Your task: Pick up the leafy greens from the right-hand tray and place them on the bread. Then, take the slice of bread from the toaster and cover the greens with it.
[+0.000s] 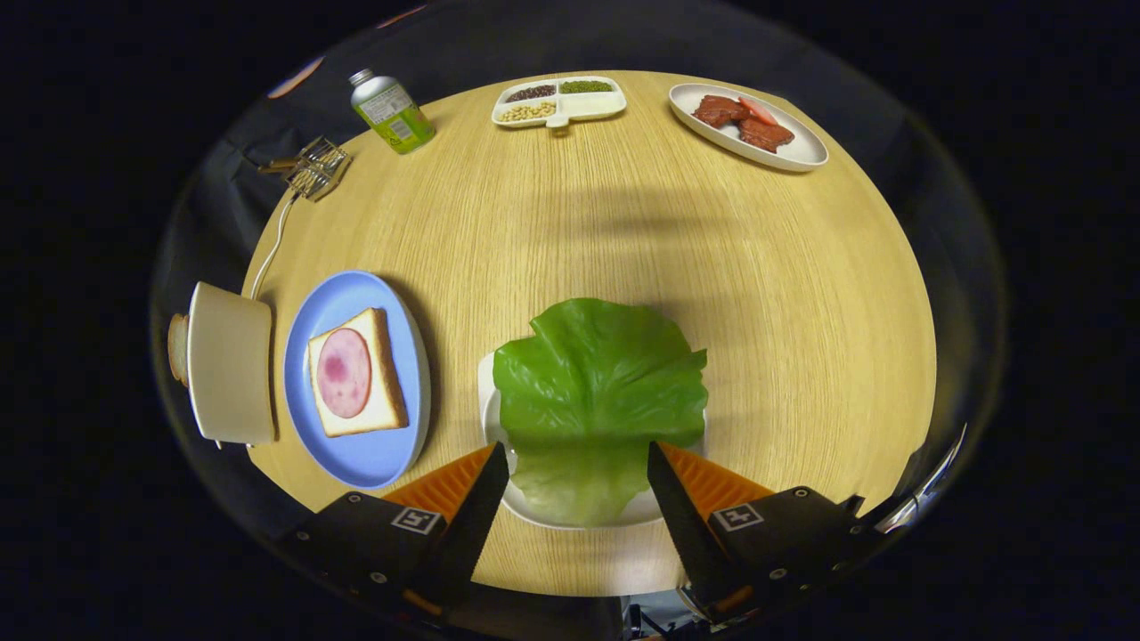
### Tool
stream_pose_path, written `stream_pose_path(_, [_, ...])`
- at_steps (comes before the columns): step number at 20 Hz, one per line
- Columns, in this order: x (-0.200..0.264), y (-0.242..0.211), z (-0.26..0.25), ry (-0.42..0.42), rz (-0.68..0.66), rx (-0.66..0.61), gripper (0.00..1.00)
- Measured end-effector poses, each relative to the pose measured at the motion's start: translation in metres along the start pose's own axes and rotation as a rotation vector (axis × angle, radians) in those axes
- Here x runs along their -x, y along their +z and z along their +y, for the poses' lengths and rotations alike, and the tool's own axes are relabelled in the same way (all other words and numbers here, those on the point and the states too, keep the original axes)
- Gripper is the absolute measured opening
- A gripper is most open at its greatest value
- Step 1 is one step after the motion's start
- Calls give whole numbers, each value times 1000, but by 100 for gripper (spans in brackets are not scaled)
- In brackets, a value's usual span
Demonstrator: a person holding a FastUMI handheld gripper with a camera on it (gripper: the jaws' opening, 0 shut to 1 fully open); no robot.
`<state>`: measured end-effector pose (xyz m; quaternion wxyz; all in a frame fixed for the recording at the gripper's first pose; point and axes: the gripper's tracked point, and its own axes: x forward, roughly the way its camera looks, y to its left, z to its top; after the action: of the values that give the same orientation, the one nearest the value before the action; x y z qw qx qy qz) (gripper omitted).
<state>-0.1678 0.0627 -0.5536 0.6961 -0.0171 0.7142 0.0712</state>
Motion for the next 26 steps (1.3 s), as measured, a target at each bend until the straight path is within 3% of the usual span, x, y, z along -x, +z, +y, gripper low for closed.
stream_pose_path(8, [-17, -2, -13, -95, 17, -33, 80])
stream_pose_path(12, [-16, -1, -19, -104, 12, -90, 47])
stream_pose_path(13, [-15, 0, -22, -104, 9, -104, 30])
stream_pose_path(15, [-15, 0, -25, -92, 3, -135, 12])
stream_pose_path(19, [-4, -4, -9, 25, -2, -222, 3])
stream_pose_path(26, [44, 10, 20, 114, -79, -221, 3])
